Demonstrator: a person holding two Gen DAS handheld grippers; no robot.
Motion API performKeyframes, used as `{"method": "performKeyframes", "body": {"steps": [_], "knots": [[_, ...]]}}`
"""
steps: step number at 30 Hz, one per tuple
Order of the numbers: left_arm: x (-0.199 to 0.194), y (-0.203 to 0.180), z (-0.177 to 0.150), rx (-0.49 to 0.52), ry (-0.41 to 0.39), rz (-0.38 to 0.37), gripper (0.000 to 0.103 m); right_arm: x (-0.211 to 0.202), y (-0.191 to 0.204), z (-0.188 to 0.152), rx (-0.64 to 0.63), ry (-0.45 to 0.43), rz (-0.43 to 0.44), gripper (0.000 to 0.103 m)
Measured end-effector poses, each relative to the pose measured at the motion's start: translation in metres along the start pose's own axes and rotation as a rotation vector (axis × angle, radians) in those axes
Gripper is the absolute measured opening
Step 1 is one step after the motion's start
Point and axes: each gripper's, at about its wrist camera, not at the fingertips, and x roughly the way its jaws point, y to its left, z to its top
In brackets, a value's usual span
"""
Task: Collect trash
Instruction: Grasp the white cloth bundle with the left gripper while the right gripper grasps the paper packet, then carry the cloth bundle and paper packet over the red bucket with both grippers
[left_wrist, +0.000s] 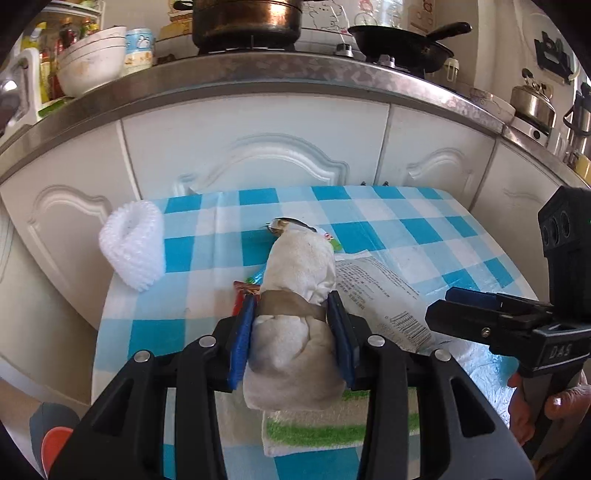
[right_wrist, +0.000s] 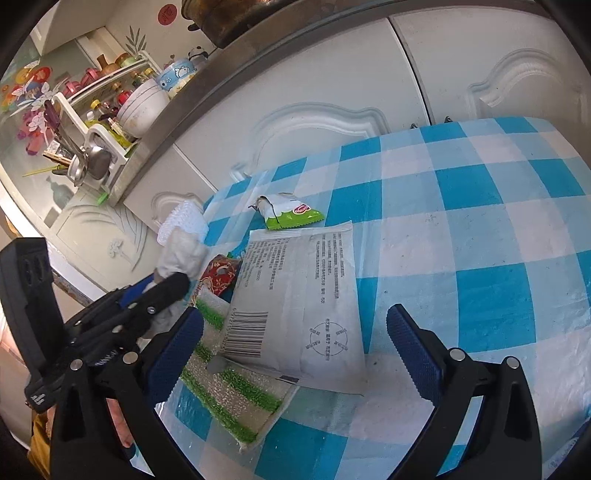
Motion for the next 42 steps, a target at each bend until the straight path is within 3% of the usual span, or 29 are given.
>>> {"method": "performKeyframes", "body": {"steps": [5,12,16,23,25,42], "knots": [[-0.019,0.007,-0.004,-0.008,-0.033,0.097,0.04,0.011,0.008,0.0,-0.01,0.026,-0.031,0.098],[-0.035,0.021,-0.011,-0.024,-0.05,0.174,0.04,0.04,0.024,0.003,-0.075,0.07,-0.112,0.1],[-0.041,0.028,-0.015,-0.026,-0.055,0.212,0.04,0.047,0.036,-0.001,-0.147,0.054,-0.176,0.099],[-0.045,0.041,-0.022,-0.04,-0.062,0.264,0.041,0.043,0.033,-0.003,-0.129,0.012,-0.188,0.094],[-0.046,0.044,-0.024,-0.043,-0.059,0.271,0.041,0.042,0.033,-0.003,-0.136,0.004,-0.214,0.086],[-0.064,0.052,-0.04,-0.057,-0.072,0.287,0.041,0.016,0.046,-0.013,-0.166,-0.091,-0.218,0.079]]}}
